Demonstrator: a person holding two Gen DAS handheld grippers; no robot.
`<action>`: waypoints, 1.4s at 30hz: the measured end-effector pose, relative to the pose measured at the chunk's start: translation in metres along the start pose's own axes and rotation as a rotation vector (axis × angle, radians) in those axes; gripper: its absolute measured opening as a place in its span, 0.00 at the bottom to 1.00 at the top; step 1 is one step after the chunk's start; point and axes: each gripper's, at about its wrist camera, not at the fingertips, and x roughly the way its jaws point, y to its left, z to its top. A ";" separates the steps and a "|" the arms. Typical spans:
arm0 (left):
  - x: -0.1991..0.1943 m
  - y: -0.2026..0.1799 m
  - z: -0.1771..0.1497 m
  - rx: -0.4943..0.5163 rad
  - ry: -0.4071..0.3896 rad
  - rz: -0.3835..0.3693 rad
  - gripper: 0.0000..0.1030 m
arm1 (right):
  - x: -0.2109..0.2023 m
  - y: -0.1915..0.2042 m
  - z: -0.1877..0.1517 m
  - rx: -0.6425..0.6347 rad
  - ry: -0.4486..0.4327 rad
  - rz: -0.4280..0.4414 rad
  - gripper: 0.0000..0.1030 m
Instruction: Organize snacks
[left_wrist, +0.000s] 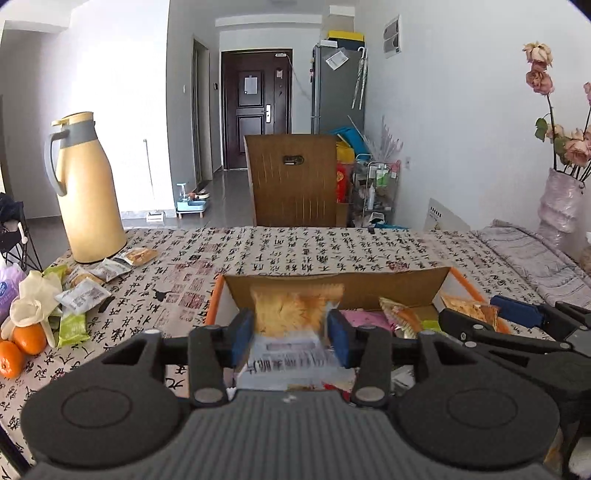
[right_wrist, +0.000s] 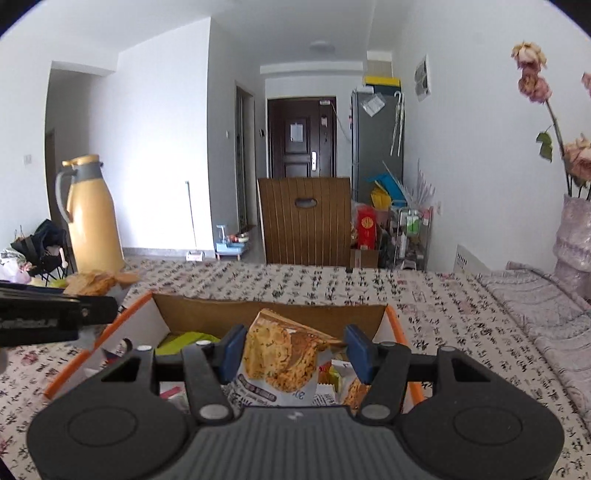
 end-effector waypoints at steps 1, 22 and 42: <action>0.001 0.002 -0.002 -0.002 -0.004 0.011 0.66 | 0.004 -0.002 -0.002 0.005 0.013 0.003 0.58; -0.064 0.031 -0.046 -0.053 -0.080 -0.007 1.00 | -0.073 -0.017 -0.041 0.067 -0.012 0.004 1.00; -0.139 0.039 -0.150 -0.020 -0.007 -0.081 1.00 | -0.186 -0.011 -0.129 0.086 0.074 -0.005 1.00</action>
